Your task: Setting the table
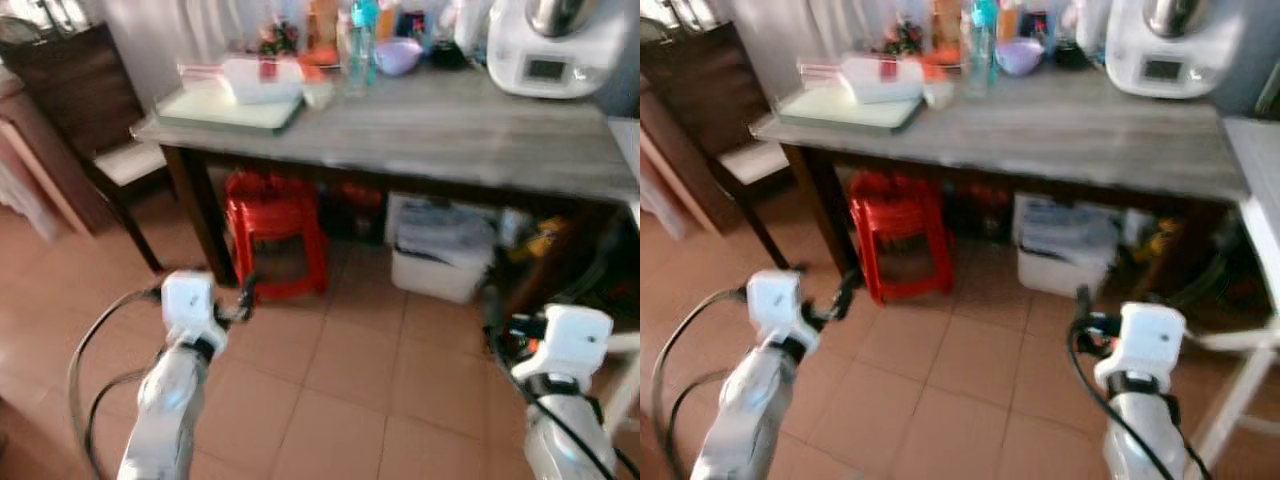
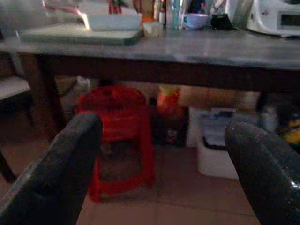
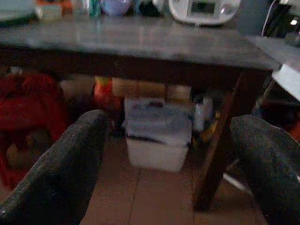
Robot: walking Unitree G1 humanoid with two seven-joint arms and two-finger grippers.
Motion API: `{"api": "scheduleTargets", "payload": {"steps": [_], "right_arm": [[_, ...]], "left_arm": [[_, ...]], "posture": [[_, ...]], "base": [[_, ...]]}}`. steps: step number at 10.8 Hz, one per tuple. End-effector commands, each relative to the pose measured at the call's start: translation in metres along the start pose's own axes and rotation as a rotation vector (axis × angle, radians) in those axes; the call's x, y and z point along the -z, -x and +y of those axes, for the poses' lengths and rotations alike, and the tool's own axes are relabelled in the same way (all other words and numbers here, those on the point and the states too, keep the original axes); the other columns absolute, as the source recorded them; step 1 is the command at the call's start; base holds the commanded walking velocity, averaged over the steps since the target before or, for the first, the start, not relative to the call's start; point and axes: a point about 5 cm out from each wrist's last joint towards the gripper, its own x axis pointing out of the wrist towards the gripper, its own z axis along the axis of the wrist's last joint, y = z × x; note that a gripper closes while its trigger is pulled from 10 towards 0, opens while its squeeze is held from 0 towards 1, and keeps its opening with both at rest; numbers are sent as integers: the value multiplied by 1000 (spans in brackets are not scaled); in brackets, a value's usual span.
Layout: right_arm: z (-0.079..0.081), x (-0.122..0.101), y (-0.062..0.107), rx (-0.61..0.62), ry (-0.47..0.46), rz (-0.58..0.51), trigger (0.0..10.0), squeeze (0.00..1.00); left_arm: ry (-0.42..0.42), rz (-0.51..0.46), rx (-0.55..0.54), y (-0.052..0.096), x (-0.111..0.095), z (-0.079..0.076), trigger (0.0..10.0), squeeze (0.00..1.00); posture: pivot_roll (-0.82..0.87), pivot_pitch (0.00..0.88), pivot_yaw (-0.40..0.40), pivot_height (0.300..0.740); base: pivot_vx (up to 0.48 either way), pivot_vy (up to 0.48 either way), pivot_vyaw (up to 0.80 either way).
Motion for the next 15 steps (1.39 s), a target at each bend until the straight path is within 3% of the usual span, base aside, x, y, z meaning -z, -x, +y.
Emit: {"api": "scheduleTargets", "payload": {"steps": [1, 4, 10, 12, 15], "right_arm": [[4, -5, -2, -7, 14, -15, 10000, 0], [7, -5, -3, -25, -18, -3, 10000, 0], [9, -12, -6, -41, -25, -24, 10000, 0], [10, -26, -7, -56, 28, -112, 10000, 0], [9, -41, -2, -80, -31, -189, 10000, 0]], "left_arm": [[-4, -2, -5, 0, -2, 3, 10000, 0], [24, 1, 30, -1, -2, -2, 10000, 0], [21, -17, 46, -5, -5, -8, 10000, 0], [31, -66, 28, -7, -14, -9, 10000, 0], [-21, -152, -14, -3, -30, -6, 10000, 0]], "posture": [[-3, 78, 30, 740], [-5, 79, 30, 740], [-6, 77, 22, 740], [-6, 73, 18, 740], [-7, 66, 16, 740]], "base": [[0, 0, 0], [0, 0, 0], [0, 0, -460], [0, 0, 0], [0, 0, 0]]}}
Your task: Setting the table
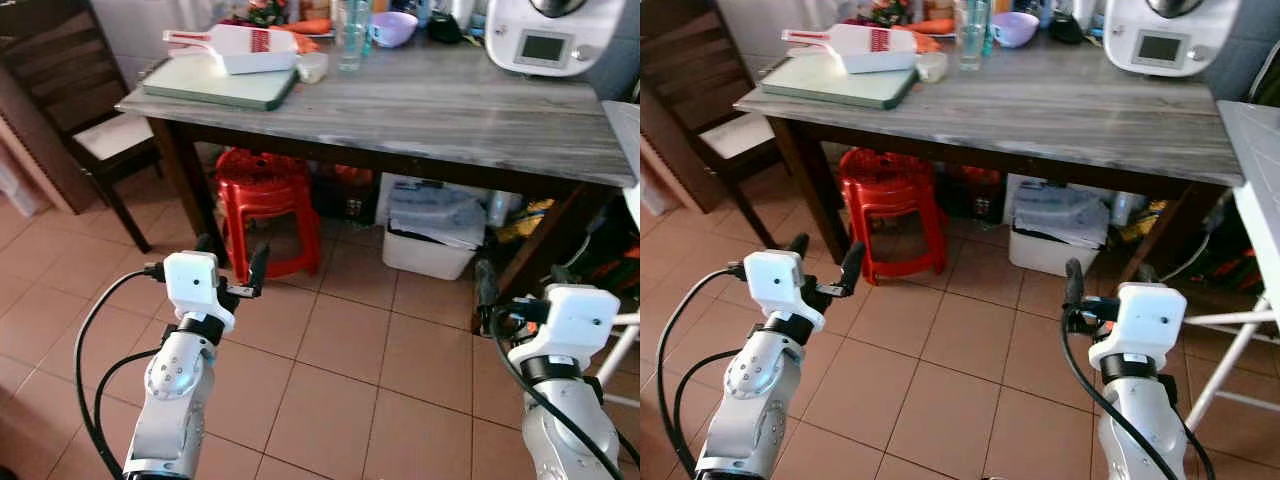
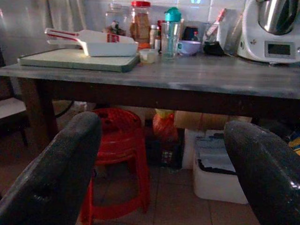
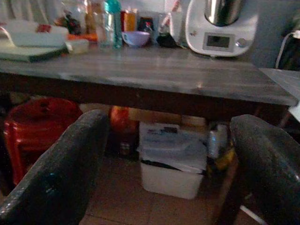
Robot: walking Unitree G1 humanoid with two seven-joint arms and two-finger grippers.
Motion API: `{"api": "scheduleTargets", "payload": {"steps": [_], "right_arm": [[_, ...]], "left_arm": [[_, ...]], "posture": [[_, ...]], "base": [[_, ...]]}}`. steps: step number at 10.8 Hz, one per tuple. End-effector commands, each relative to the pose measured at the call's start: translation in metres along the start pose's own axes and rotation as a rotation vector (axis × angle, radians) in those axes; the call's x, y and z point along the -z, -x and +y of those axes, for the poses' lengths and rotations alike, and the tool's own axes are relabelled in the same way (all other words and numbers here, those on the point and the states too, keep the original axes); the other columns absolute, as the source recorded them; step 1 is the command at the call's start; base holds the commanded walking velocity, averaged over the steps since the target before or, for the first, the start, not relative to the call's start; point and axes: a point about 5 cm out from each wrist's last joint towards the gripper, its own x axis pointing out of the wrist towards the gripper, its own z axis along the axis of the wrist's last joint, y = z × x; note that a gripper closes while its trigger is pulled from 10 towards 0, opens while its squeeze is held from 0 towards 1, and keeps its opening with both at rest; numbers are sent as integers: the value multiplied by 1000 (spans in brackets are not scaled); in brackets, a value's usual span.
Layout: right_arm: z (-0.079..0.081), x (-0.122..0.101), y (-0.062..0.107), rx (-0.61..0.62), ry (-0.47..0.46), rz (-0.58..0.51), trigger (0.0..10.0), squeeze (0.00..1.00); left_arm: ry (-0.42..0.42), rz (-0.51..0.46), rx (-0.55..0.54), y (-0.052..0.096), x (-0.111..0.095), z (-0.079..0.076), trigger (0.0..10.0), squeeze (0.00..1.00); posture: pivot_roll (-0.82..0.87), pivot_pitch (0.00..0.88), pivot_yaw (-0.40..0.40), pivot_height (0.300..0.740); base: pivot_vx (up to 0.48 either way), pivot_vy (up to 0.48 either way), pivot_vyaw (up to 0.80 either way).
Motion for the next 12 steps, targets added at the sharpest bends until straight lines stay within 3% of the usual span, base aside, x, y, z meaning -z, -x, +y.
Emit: {"api": "scheduleTargets", "payload": {"steps": [1, 3, 6, 12], "right_arm": [[7, -11, -1, -39, -46, -57, 10000, 0], [22, -20, -4, -119, -129, -102, 10000, 0], [23, -3, 1, -117, -160, -16, 10000, 0], [15, 2, 0, -40, -71, 19, 10000, 0]], "left_arm": [[-13, 4, -8, 2, 0, 4, 10000, 0], [-10, 17, 3, 1, 3, 2, 10000, 0], [4, 31, 18, -1, 6, -1, 10000, 0], [17, 46, 32, -4, 9, -3, 10000, 0]], "posture": [[0, 64, 18, 740], [0, 62, 23, 740], [-2, 63, 27, 740], [-14, 73, 28, 740]], "base": [[0, 0, 0], [0, 0, 0], [0, 0, 0], [0, -257, -105]]}}
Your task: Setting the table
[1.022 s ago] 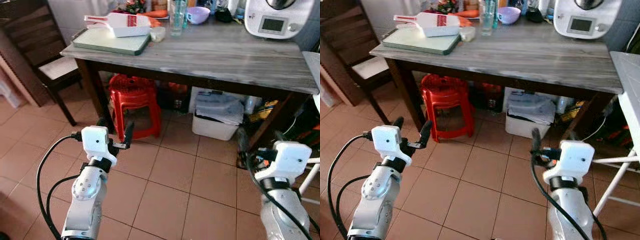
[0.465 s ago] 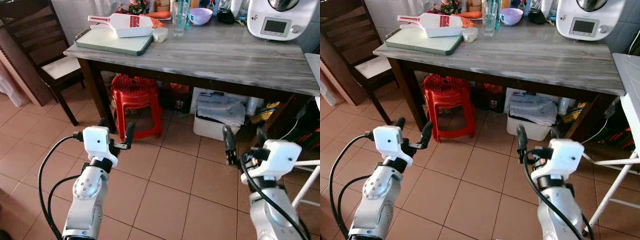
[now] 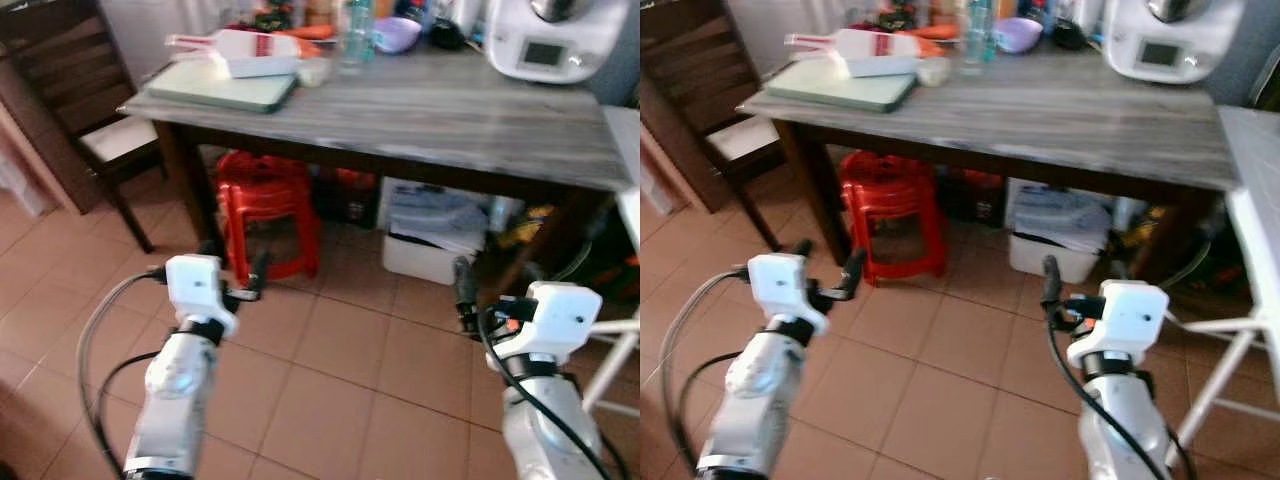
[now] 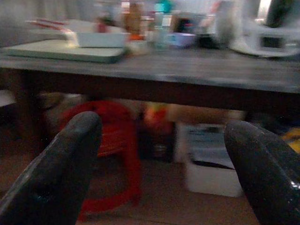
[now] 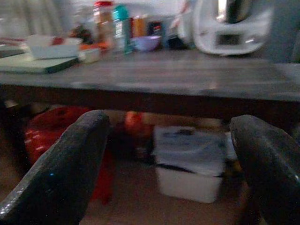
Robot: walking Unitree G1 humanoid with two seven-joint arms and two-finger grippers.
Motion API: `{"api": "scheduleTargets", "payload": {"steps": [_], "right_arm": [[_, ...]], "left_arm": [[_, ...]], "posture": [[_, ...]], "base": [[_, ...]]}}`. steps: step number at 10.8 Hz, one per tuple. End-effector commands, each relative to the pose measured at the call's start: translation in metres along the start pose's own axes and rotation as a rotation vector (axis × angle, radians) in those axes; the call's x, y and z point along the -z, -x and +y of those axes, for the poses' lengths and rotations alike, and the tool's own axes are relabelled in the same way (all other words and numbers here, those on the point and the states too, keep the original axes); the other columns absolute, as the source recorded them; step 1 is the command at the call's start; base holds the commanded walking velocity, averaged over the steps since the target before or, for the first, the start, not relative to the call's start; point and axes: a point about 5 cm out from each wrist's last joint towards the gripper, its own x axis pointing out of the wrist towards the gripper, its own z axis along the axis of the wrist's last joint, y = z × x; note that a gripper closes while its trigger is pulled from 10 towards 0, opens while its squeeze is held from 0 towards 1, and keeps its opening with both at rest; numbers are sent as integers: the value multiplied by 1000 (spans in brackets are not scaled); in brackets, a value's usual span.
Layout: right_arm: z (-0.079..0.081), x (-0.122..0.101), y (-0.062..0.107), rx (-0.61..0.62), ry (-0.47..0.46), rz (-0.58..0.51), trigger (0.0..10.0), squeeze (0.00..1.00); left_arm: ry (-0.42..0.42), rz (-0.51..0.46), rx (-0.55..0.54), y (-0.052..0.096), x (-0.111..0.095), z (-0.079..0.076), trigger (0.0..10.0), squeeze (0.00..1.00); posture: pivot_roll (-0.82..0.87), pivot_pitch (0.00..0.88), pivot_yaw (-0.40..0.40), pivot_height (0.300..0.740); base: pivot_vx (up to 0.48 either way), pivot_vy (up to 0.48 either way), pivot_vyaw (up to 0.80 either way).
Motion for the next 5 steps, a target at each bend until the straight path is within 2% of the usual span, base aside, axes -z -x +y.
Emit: {"api": "scheduleTargets", "payload": {"steps": [1, 5], "right_arm": [[0, 1, 0, 3, -5, 7, 10000, 0], [0, 2, 0, 2, 0, 13, 10000, 0]], "left_arm": [[-11, 11, -8, -1, 1, 4, 10000, 0], [-10, 14, -9, -2, 2, 5, 10000, 0]], "posture": [[-14, 73, 28, 740], [-13, 70, 25, 740]], "base": [[0, -349, 0], [0, -350, 0]]}}
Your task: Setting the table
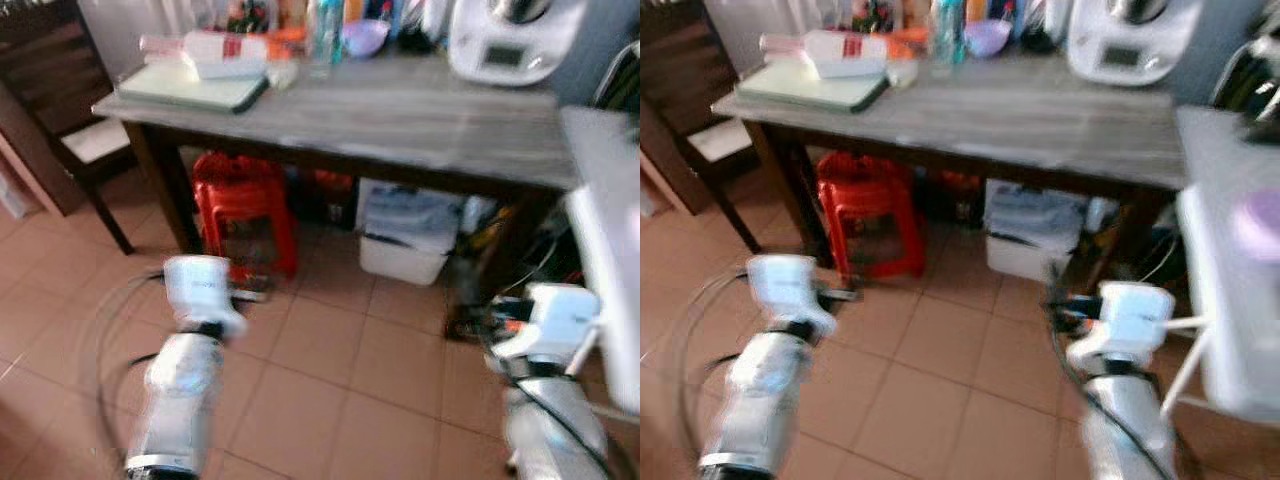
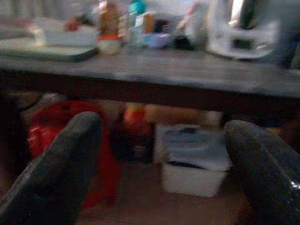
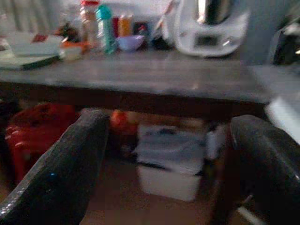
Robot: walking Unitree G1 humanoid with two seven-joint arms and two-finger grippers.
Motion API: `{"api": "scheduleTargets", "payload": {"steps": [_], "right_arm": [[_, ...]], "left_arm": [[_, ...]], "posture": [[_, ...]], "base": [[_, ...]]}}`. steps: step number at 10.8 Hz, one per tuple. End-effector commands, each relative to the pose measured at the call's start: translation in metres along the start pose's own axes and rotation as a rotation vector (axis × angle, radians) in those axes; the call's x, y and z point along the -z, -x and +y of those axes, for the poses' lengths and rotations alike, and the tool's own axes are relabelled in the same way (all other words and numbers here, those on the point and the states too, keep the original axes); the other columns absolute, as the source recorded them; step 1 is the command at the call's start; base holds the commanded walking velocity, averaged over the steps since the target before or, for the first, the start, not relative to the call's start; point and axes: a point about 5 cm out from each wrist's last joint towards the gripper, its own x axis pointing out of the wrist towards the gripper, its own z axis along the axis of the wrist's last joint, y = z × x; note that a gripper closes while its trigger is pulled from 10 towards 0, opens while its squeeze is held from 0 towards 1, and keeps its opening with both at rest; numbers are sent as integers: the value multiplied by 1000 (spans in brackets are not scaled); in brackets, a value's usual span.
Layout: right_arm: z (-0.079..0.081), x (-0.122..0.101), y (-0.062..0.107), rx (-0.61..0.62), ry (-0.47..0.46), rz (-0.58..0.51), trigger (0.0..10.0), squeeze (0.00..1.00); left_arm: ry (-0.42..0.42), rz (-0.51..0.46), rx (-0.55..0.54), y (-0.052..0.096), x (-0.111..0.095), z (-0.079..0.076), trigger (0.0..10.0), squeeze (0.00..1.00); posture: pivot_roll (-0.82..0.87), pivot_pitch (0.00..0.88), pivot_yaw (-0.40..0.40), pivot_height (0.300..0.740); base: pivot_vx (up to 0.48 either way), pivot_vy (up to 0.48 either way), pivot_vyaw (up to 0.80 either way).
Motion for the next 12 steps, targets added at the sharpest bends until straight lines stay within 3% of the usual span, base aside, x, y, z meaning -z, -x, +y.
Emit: {"api": "scheduleTargets", "payload": {"steps": [1, 12], "right_arm": [[5, -1, -1, -12, -13, -3, 10000, 0], [2, 4, -5, 1, -1, 12, 10000, 0]], "left_arm": [[-23, -1, -24, 1, -2, 10, 10000, 0], [-31, 10, -15, 0, 1, 10, 10000, 0]], "posture": [[-13, 68, 26, 740], [-9, 60, 27, 740]], "base": [[0, -352, 0], [0, -392, -73]]}}
